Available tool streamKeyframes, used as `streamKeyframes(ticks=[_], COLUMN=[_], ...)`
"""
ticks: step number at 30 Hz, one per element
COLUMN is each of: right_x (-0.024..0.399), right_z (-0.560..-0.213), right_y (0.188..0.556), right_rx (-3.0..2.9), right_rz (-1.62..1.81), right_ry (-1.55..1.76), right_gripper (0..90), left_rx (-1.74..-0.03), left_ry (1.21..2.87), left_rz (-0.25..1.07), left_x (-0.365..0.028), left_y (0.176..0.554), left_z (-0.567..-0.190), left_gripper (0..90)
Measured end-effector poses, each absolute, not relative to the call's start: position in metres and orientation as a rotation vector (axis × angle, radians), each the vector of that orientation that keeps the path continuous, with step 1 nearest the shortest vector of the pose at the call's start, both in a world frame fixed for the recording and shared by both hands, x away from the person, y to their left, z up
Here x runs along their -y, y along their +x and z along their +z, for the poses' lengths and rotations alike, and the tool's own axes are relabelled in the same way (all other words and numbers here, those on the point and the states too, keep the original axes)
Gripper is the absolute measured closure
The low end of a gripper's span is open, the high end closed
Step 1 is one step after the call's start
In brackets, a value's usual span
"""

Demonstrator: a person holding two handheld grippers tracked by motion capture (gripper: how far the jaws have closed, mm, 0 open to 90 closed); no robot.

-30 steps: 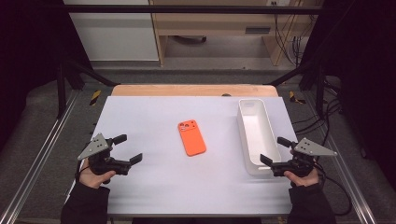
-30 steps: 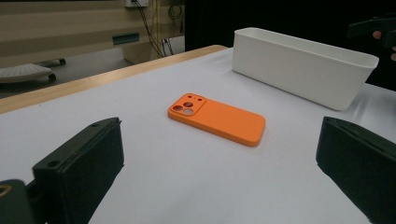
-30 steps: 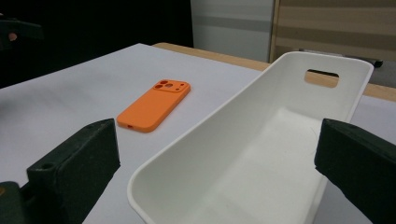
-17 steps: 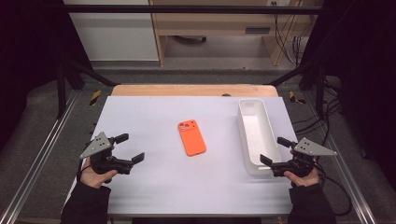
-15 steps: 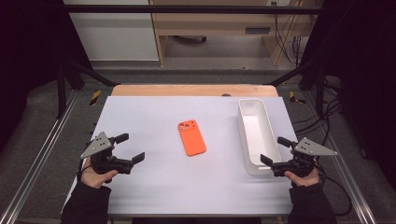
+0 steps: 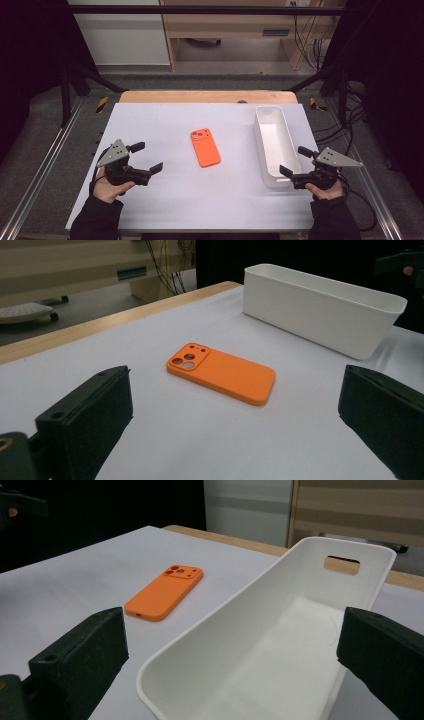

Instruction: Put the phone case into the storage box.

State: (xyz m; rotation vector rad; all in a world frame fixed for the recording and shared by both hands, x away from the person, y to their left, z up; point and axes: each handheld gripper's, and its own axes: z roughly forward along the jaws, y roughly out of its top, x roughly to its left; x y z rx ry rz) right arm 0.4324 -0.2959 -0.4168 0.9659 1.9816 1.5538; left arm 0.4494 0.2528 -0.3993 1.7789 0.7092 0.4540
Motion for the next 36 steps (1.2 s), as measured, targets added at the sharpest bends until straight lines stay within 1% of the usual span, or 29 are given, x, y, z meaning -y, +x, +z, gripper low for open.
streamKeyframes(ticks=[16, 36], right_x=[0.294, 0.294], right_z=[-0.418, -0.418], right_y=[0.433, 0.433], right_rx=[-1.992, -1.993], right_rz=[1.545, 1.54], right_ry=[0.967, 0.966], right_gripper=[0.4, 0.4], left_rx=[-0.712, -0.672], left_ry=[1.811, 1.897], left_rz=[0.439, 0.356], left_x=[-0.226, -0.168], left_y=[0.46, 0.486], left_z=[-0.393, -0.396], left_gripper=[1.5, 2.8])
